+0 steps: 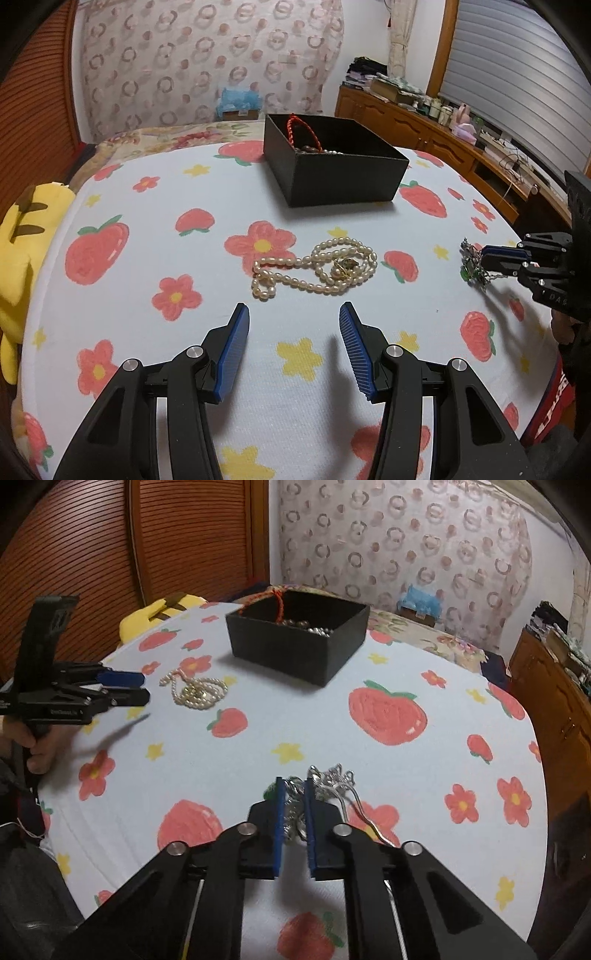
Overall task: Organize jewelry
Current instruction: 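Reach the right tool to the silver hair comb and grasp it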
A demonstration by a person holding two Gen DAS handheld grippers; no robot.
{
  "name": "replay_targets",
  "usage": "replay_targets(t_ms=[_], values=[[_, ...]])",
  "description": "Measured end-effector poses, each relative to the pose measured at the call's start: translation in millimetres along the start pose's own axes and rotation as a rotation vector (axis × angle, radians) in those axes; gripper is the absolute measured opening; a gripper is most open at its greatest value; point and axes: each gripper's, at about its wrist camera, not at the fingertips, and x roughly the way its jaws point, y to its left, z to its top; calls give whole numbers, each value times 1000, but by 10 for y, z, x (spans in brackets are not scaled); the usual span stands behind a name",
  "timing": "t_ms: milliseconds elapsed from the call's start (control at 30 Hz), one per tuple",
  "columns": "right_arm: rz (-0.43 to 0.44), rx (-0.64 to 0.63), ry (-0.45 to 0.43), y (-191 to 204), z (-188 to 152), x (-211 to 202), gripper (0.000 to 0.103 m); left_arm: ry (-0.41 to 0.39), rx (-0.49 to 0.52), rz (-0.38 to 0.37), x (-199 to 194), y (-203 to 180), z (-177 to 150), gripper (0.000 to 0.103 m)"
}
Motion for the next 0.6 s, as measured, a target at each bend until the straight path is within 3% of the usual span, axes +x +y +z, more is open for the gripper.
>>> replay_targets(t_ms=[100, 433, 600], values=[[-5, -19, -19, 52, 29, -29, 0, 2, 6, -2, 3, -26, -2, 49], [-27, -20, -69, 18, 120, -186, 0, -7, 10, -7, -44, -37, -16, 49], [-18, -50, -43, 106, 99, -148, 1, -6, 15, -9, -45, -45, -15, 49]])
